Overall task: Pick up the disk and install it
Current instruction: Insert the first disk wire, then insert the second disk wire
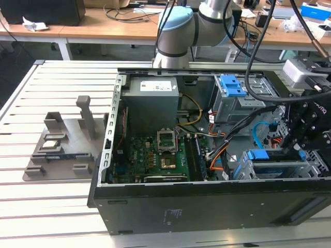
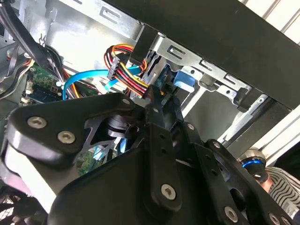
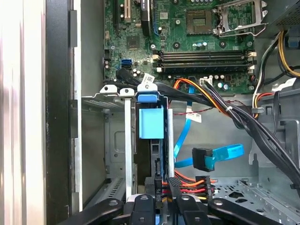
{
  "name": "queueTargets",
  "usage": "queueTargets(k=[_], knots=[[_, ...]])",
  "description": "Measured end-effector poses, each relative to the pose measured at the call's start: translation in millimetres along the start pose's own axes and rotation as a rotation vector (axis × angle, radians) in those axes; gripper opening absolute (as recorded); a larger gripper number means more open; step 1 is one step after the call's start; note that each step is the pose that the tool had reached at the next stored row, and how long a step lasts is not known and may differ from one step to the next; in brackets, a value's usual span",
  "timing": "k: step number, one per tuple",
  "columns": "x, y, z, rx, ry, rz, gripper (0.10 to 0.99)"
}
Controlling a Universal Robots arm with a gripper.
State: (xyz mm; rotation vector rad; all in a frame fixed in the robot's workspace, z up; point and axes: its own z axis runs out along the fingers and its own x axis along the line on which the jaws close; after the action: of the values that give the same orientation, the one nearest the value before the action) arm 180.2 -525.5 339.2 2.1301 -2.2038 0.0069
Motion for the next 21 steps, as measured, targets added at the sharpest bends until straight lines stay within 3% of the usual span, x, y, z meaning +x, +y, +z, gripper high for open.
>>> queueTargets(k=[2, 3, 5, 8, 17, 18, 19, 21], knots=[[-3.3, 1.0, -17.0, 0.001, 0.0015, 0.000, 0.231], [-4.4, 1.3, -21.7, 0.001, 0.0017, 0.000, 0.231], [-5.7, 1.7, -29.6, 0.002, 0.0017, 0.000, 0.106], [-6.5, 2.1, -37.4, 0.002, 0.0019, 0.000, 0.106], [-6.4, 2.2, -38.8, 0.002, 0.0017, 0.000, 0.106], [-6.4, 2.2, -38.8, 0.002, 0.0017, 0.000, 0.173], [-6.4, 2.2, -38.8, 0.002, 0.0017, 0.000, 0.173], [-6.4, 2.2, -38.9, 0.002, 0.0018, 0.000, 0.302]])
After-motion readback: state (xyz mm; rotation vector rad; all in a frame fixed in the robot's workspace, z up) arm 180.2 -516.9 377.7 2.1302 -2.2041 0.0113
